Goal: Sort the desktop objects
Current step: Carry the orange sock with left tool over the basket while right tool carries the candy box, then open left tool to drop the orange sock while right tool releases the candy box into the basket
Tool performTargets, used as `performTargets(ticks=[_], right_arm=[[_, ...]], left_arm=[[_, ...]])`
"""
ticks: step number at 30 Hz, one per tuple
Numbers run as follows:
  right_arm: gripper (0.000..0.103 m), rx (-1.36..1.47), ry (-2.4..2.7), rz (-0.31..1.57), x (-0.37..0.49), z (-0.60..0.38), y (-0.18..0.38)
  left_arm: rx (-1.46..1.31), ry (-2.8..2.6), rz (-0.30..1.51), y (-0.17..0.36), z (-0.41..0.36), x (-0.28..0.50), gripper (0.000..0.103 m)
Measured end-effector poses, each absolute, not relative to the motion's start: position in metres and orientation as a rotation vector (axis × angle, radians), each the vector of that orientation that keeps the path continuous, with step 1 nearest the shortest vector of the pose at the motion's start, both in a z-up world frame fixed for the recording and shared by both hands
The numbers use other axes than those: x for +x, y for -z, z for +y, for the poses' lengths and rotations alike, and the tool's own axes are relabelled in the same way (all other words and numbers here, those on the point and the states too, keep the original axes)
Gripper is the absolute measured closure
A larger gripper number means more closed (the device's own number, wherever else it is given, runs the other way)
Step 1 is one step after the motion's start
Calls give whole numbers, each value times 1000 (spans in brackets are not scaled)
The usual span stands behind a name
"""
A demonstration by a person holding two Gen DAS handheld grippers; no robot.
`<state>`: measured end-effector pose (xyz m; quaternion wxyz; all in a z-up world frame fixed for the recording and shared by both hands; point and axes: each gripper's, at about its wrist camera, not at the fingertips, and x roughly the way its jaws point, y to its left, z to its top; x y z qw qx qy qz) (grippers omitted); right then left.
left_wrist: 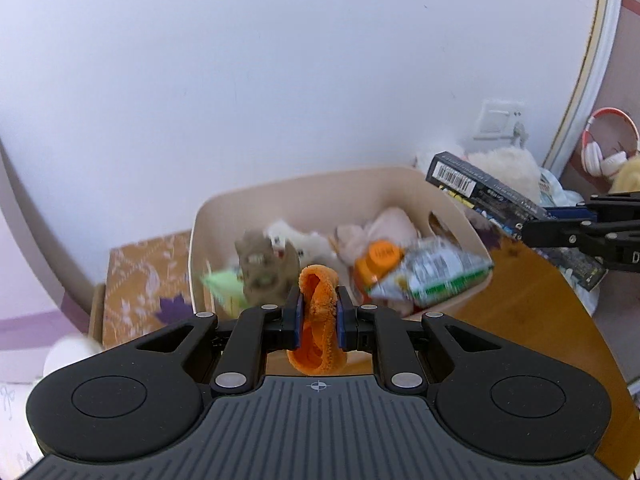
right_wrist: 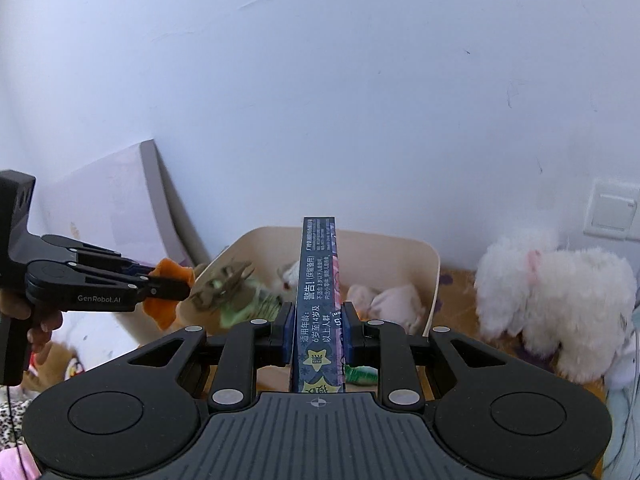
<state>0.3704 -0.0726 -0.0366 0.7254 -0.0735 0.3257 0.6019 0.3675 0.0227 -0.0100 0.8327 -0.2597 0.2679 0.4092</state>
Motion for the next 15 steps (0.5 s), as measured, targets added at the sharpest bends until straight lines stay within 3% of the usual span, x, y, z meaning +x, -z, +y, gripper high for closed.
performTargets(ticks=[15], right_arm=[[81, -248, -1208, 819, 380, -1, 79]], left_arm=[[-599, -989, 630, 33, 76, 406, 88]])
